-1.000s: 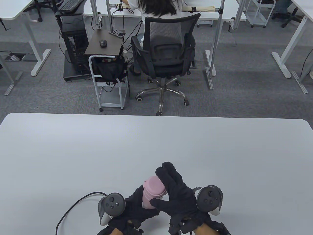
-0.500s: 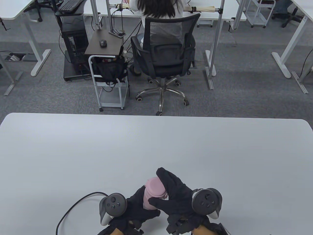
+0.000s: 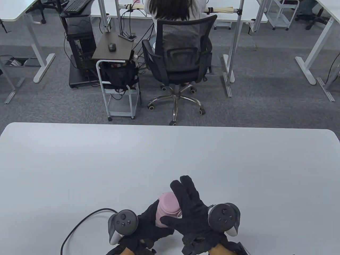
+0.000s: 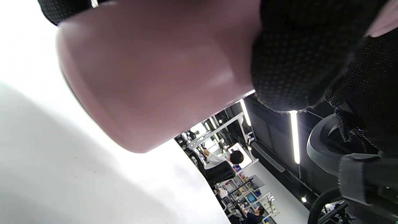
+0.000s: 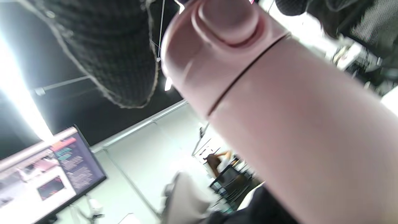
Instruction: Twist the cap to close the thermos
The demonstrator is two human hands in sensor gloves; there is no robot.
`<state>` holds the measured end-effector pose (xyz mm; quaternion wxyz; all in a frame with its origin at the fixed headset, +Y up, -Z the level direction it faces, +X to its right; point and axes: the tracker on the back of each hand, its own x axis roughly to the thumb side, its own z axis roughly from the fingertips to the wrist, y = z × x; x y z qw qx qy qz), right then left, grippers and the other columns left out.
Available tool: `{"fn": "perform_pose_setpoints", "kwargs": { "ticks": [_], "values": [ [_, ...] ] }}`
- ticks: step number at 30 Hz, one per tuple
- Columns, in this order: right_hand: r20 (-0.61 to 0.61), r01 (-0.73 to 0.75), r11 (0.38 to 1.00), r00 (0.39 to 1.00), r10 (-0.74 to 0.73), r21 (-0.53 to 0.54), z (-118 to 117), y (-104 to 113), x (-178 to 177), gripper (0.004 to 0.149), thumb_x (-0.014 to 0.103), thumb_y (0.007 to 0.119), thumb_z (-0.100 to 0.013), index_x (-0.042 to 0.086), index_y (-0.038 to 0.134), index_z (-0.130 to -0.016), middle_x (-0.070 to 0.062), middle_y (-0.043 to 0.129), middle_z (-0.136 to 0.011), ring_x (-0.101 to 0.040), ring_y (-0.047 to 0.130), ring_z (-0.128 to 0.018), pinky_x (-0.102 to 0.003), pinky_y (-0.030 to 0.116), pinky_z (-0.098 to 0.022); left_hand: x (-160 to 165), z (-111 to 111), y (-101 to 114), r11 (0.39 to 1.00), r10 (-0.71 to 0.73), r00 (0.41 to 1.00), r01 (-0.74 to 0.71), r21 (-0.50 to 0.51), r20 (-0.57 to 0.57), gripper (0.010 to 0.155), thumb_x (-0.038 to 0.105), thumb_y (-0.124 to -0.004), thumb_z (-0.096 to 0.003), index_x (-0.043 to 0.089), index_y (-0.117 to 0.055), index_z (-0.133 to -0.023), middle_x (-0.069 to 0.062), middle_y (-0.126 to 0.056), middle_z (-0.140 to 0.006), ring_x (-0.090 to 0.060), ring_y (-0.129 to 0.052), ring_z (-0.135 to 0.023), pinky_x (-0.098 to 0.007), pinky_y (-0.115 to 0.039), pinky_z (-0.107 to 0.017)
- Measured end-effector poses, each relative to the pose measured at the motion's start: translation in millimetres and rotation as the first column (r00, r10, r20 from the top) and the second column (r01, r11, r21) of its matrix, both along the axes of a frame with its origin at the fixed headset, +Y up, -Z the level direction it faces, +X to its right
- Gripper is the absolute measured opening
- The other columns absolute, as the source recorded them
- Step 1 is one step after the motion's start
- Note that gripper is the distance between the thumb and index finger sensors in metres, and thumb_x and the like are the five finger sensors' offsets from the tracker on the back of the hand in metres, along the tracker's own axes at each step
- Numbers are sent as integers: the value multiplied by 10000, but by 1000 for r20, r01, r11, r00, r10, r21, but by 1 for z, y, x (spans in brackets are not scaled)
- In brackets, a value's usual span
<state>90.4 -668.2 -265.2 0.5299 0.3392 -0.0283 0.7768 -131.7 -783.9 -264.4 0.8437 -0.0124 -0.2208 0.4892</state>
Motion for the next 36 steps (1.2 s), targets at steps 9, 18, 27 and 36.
{"fn": "perform_pose_setpoints", "kwargs": {
  "ticks": [9, 18, 27, 36],
  "values": [
    [-99, 66, 997, 993, -70, -41, -5, -6, -1, 810, 274, 940, -480, 45, 478, -1105, -339, 450, -1072, -613, 630, -869, -695, 634, -588, 0, 0, 1, 1000, 1, 1000, -1, 5, -3, 962, 537, -926, -264, 159, -469, -1022, -180, -618, -1061, -439, -738, -939, -589, -708, -683],
    [141, -86, 990, 988, 70, 113, 7, 1, -2, 951, 444, 1003, -414, 58, 478, -1106, -273, 626, -992, -484, 799, -730, -641, 698, -562, 3, 2, 2, 1000, -20, 1000, 20, 12, 10, 962, 534, -926, -265, 158, -468, -1022, -180, -616, -1062, -439, -737, -940, -589, -707, -684],
    [12, -32, 999, 999, 32, 34, 1, -3, -2, 938, 465, 973, -439, 71, 461, -1119, -322, 323, -1095, -591, 563, -887, -711, 571, -617, 1, 2, 4, 1000, -3, 1000, 3, 9, 4, 959, 536, -925, -267, 159, -469, -1022, -180, -617, -1062, -440, -737, -939, -589, -707, -683],
    [-191, -8, 998, 982, -5, -66, -7, -6, -1, 863, 250, 973, -473, 65, 435, -1122, -346, 309, -1090, -650, 543, -895, -700, 603, -609, 1, 2, 4, 1000, 1, 1000, -1, 5, 7, 966, 533, -927, -261, 157, -467, -1022, -179, -617, -1062, -439, -737, -941, -588, -709, -684]
  ]
}}
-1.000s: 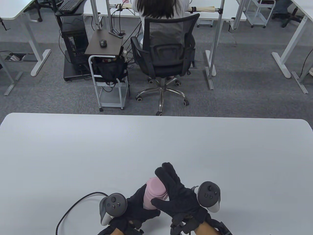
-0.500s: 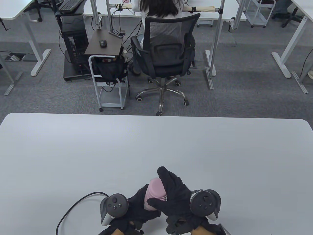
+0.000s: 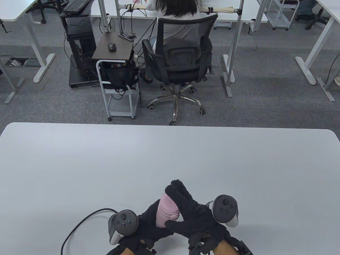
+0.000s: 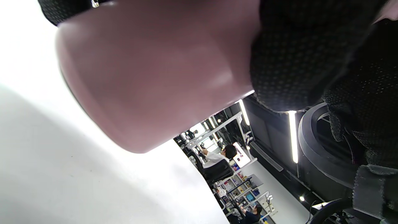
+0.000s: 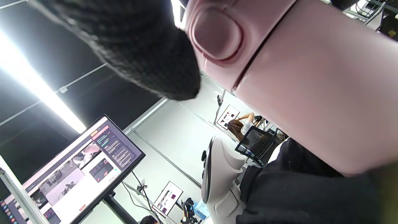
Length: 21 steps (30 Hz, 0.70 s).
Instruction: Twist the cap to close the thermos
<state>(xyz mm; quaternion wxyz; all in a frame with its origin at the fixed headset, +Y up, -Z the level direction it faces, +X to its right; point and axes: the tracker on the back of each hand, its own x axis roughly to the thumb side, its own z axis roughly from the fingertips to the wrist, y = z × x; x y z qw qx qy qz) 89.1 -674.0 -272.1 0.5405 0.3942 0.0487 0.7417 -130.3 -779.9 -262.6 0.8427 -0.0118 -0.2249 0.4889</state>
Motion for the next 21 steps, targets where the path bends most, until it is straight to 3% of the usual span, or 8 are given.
{"fn": "perform_pose_setpoints", "kwargs": {
  "ticks": [4, 12, 17, 21],
  "values": [
    [117, 19, 995, 993, -31, 101, 3, 0, 2, 816, 300, 1007, -439, 74, 568, -1089, -319, 530, -1056, -598, 708, -828, -667, 678, -581, 0, 0, 0, 1000, 0, 1000, 0, 2, -2, 965, 533, -927, -262, 156, -467, -1022, -181, -617, -1061, -437, -739, -940, -587, -710, -683],
    [310, -94, 967, 951, 16, 238, 16, 2, -3, 932, 472, 1016, -377, 63, 564, -1082, -274, 593, -1021, -493, 803, -743, -650, 693, -573, 0, 0, 1, 1000, -9, 1000, 9, 2, 0, 964, 535, -926, -263, 156, -468, -1022, -185, -619, -1059, -439, -740, -937, -588, -708, -683],
    [280, -102, 974, 959, 42, 202, 15, 2, -6, 945, 486, 990, -402, 70, 510, -1101, -288, 474, -1045, -504, 693, -808, -671, 631, -604, 1, 1, 1, 1000, -7, 1000, 7, 3, 0, 964, 536, -926, -264, 156, -468, -1022, -184, -620, -1059, -438, -740, -937, -589, -708, -683],
    [123, 8, 998, 992, -16, 68, 4, -3, -2, 976, 459, 976, -437, 80, 402, -1130, -318, 173, -1088, -629, 364, -930, -732, 489, -638, 1, 1, 1, 1000, -10, 1000, 10, 1, 4, 963, 536, -925, -264, 156, -468, -1022, -182, -619, -1060, -439, -740, -936, -588, -708, -683]
  ]
}}
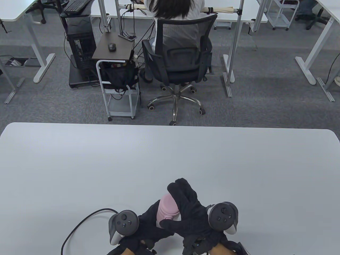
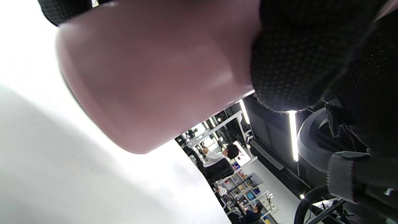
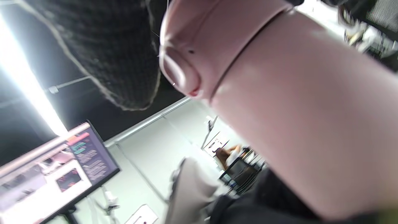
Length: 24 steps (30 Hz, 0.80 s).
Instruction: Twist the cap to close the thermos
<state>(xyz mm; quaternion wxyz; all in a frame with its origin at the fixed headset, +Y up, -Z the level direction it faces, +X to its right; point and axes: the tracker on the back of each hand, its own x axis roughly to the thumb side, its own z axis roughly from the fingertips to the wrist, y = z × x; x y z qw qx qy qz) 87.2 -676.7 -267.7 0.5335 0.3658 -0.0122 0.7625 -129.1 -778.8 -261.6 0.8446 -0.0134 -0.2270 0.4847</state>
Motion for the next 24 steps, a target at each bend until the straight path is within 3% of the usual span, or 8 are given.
{"fn": "perform_pose_setpoints", "kwargs": {
  "ticks": [4, 7, 14, 21, 24],
  "values": [
    [-166, 77, 994, 982, -89, -83, -6, -3, 1, 874, 325, 940, -485, 74, 407, -1131, -314, 154, -1091, -647, 286, -937, -749, 472, -625, 0, 0, -1, 1000, -1, 1000, 1, -2, 2, 961, 537, -925, -266, 157, -467, -1022, -182, -618, -1060, -437, -739, -938, -587, -708, -684],
    [-192, 90, 992, 976, -106, -92, -6, -2, 1, 811, 262, 922, -487, 69, 455, -1121, -317, 301, -1103, -659, 374, -931, -746, 525, -598, 0, 0, -1, 1000, 2, 1000, -2, -2, 2, 966, 533, -927, -262, 157, -466, -1023, -181, -617, -1061, -436, -738, -941, -587, -709, -684],
    [-13, 63, 998, 998, -63, 2, -2, 1, 7, 801, 319, 985, -452, 47, 571, -1081, -283, 540, -1060, -577, 650, -863, -705, 618, -595, 0, -1, -2, 1000, -3, 1000, 3, -6, 5, 967, 532, -928, -260, 156, -467, -1023, -180, -618, -1061, -435, -739, -941, -587, -708, -685],
    [172, -11, 996, 985, -4, 90, 5, 2, 5, 872, 438, 1004, -412, 38, 591, -1068, -271, 603, -996, -497, 762, -745, -685, 641, -585, 2, -1, -3, 1000, -19, 1000, 20, -6, 10, 963, 533, -927, -263, 155, -469, -1022, -183, -621, -1059, -437, -742, -937, -588, -707, -685],
    [197, -46, 993, 980, 23, 112, 8, 4, 3, 891, 462, 999, -406, 45, 581, -1073, -263, 609, -991, -475, 780, -723, -676, 655, -580, 2, 0, -3, 1000, -20, 1000, 20, -5, 11, 967, 530, -929, -260, 155, -468, -1022, -183, -620, -1059, -436, -742, -939, -588, -708, -685]
  ]
}}
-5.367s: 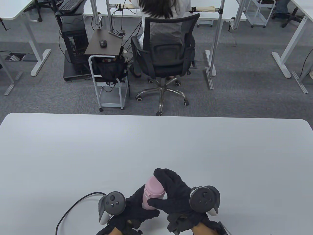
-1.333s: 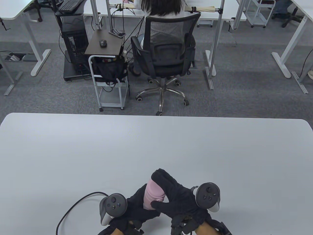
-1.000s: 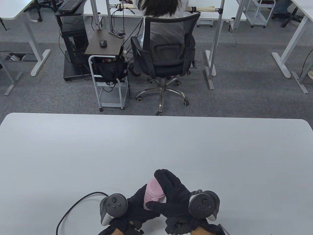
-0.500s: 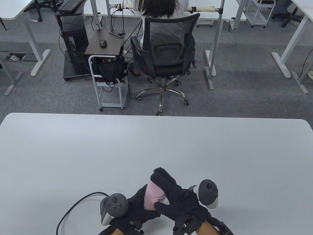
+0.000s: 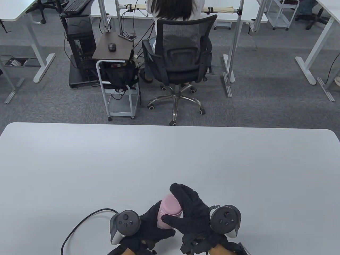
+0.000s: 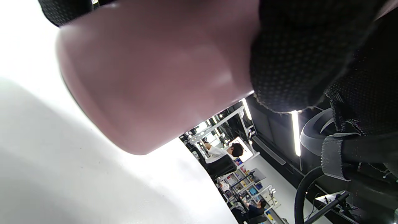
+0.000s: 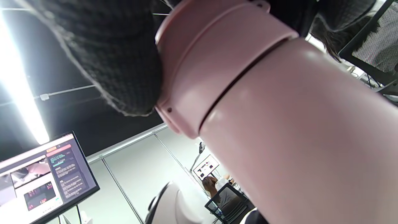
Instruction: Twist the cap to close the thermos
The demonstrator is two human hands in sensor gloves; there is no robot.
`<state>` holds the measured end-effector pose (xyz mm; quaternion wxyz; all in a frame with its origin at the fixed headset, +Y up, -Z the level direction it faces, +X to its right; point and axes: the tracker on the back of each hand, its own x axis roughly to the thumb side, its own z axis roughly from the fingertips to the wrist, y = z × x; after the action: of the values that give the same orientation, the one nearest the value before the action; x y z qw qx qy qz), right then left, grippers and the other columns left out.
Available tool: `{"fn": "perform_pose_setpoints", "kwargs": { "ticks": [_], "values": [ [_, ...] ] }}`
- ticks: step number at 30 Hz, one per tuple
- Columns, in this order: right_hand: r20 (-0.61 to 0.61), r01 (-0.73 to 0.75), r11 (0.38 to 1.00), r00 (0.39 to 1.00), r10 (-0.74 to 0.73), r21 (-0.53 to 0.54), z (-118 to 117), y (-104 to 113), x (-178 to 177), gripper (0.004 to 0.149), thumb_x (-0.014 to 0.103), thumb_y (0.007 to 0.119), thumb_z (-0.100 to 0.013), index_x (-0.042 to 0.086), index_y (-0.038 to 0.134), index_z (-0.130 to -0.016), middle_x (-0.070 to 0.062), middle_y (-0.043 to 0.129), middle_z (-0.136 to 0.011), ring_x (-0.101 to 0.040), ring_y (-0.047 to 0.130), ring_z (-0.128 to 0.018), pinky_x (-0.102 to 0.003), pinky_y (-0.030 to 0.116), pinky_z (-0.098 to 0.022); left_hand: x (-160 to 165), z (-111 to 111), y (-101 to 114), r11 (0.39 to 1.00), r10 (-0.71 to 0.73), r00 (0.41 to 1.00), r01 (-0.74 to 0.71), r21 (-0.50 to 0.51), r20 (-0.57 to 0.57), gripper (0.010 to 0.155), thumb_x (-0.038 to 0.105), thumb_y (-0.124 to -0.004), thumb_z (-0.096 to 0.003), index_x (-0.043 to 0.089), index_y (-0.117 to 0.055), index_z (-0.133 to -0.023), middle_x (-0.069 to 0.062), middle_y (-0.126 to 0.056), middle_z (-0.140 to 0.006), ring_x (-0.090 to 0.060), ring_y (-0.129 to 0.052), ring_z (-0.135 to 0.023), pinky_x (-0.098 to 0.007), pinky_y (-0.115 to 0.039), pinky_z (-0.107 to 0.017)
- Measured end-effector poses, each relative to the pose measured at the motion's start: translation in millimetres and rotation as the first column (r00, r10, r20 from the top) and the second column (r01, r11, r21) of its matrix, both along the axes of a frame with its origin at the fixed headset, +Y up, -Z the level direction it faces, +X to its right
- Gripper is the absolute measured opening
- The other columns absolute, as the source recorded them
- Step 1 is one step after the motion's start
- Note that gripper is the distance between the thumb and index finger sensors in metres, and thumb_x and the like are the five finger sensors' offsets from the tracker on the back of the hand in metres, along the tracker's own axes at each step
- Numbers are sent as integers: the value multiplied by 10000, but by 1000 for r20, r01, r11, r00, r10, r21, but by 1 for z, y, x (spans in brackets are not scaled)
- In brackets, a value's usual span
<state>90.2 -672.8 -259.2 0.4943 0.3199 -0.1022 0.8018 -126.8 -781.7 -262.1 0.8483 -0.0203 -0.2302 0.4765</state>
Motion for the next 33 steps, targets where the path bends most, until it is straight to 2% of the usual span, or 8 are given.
{"fn": "perform_pose_setpoints", "kwargs": {
  "ticks": [5, 8, 9, 12, 14, 20, 28, 33],
  "values": [
    [-48, 10, 1000, 999, -11, -30, -3, 1, 2, 914, 474, 994, -405, 55, 554, -1088, -286, 524, -1048, -476, 754, -745, -679, 639, -594, 0, 0, 1, 1000, 19, 1000, -19, -1, 0, 965, 533, -927, -262, 156, -467, -1022, -180, -620, -1060, -433, -742, -939, -582, -709, -687],
    [-169, 48, 990, 983, -70, -133, -11, -2, 5, 933, 451, 982, -432, 63, 479, -1115, -301, 381, -1100, -588, 547, -910, -740, 538, -621, 0, 0, 1, 999, 31, 1000, -31, -10, 1, 965, 534, -927, -262, 155, -468, -1022, -181, -620, -1060, -435, -742, -938, -584, -710, -685],
    [-243, 88, 975, 960, -137, -203, -14, -5, 5, 932, 416, 976, -453, 51, 441, -1122, -311, 347, -1101, -608, 475, -937, -750, 517, -619, -1, 0, 0, 999, 33, 999, -32, -12, 1, 965, 533, -927, -262, 155, -469, -1022, -183, -620, -1059, -435, -742, -938, -583, -709, -686],
    [-309, 136, 944, 922, -232, -302, -18, -11, 4, 882, 299, 969, -474, 36, 431, -1120, -326, 334, -1096, -634, 408, -942, -755, 505, -607, -1, -1, -1, 999, 35, 999, -35, -18, -2, 964, 534, -926, -263, 155, -468, -1022, -183, -619, -1059, -435, -741, -938, -584, -709, -686],
    [-275, 117, 960, 943, -187, -254, -17, -10, 3, 837, 252, 960, -473, 26, 461, -1106, -316, 436, -1080, -601, 541, -918, -729, 573, -592, -1, -1, -1, 999, 37, 999, -37, -17, -2, 966, 533, -927, -262, 155, -466, -1023, -182, -619, -1060, -435, -741, -939, -583, -709, -687],
    [-110, 38, 994, 993, -49, -103, -10, -5, 4, 940, 368, 1030, -409, 19, 490, -1096, -289, 628, -994, -510, 767, -778, -694, 622, -599, -1, -1, -2, 1000, 20, 1000, -20, -5, 2, 975, 527, -933, -251, 151, -470, -1022, -186, -624, -1056, -439, -745, -936, -587, -711, -683],
    [-3, -4, 1000, 1000, 4, -14, -1, -4, -2, 952, 447, 1028, -381, 28, 539, -1082, -277, 634, -965, -471, 793, -709, -681, 638, -591, 0, -1, -2, 1000, 20, 1000, -20, -9, 4, 979, 524, -935, -246, 151, -468, -1021, -186, -622, -1056, -437, -745, -935, -585, -711, -684],
    [-66, 1, 998, 998, -5, -63, -5, -7, -2, 943, 444, 1010, -402, 41, 515, -1096, -288, 544, -1026, -525, 709, -806, -700, 603, -605, -1, -1, -2, 1000, 24, 1000, -25, -6, -4, 977, 528, -933, -249, 150, -467, -1020, -189, -622, -1053, -438, -745, -932, -585, -712, -683]
  ]
}}
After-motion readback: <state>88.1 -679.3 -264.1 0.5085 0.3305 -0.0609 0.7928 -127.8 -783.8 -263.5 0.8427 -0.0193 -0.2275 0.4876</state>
